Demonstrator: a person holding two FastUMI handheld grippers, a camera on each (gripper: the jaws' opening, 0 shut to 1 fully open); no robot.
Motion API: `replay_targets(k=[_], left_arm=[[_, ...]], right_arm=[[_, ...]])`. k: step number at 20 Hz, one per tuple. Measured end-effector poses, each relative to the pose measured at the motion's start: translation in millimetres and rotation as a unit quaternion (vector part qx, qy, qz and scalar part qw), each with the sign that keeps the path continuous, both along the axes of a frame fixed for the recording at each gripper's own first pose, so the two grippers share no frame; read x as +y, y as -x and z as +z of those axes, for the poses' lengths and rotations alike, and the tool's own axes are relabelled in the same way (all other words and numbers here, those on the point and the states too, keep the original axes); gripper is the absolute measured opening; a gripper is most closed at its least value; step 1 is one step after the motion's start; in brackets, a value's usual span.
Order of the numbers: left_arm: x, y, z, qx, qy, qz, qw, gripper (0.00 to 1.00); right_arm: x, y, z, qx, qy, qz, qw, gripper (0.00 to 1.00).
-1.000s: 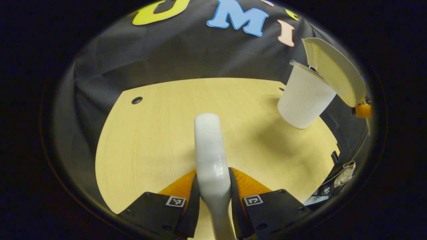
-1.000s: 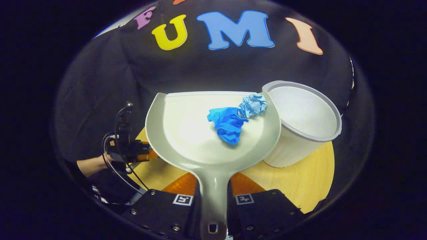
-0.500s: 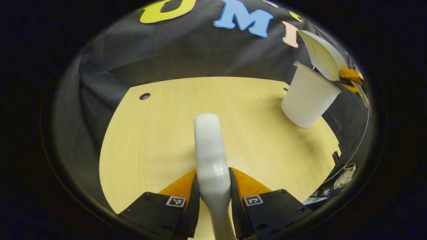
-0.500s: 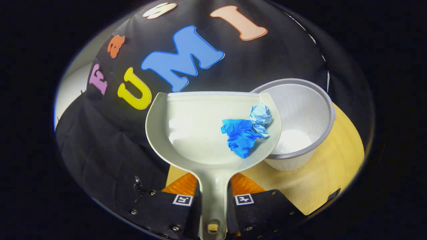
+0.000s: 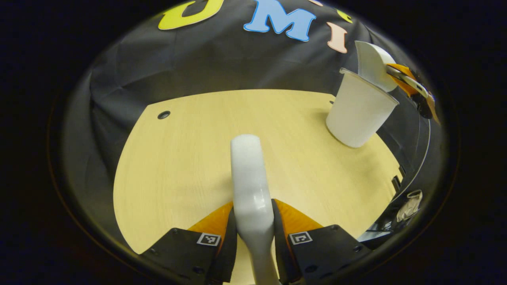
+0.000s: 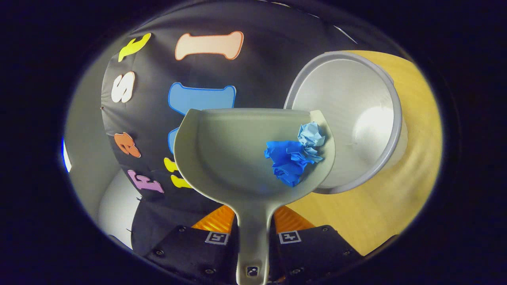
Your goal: Pick up the small broom and dustpan from the desktop, sweep the trash into the dustpan with the broom, and then empty the trash into the garbage bin.
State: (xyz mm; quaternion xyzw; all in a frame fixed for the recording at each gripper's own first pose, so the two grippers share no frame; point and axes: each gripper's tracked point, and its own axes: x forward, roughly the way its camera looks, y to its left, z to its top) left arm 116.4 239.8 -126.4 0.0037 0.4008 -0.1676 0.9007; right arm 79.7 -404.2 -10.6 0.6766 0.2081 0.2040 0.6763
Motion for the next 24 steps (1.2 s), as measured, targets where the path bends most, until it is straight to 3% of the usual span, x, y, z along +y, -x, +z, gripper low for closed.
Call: replay_targets(k=[2, 8, 13, 20, 24], left_arm=[[0.3, 0.3, -1.1, 0.001, 0.0, 0.001, 1.0, 0.49], [1.9, 0.3, -2.8, 0.004, 0.001, 0.005, 1.0, 0.48], [6.9, 2.4, -3.3, 0.005, 0.003, 0.014, 1.0, 0.51], [15.3, 2.3, -7.9, 0.008, 0.018, 0.04, 0.999, 0.51], [25.4, 6.9, -10.9, 0.018, 0.025, 0.06, 0.998, 0.48]], right_arm=[[-3.3, 5.5, -8.8, 0.0, -0.034, 0.003, 0.999, 0.31], [2.8, 1.3, -5.4, -0.009, -0.065, 0.025, 0.998, 0.31], [12.3, 11.6, -2.5, -0.023, -0.055, 0.044, 0.997, 0.31], [45.9, 45.2, -3.2, -0.095, 0.042, 0.058, 0.993, 0.31], [78.8, 67.5, -25.0, -0.126, 0.153, 0.073, 0.977, 0.31]])
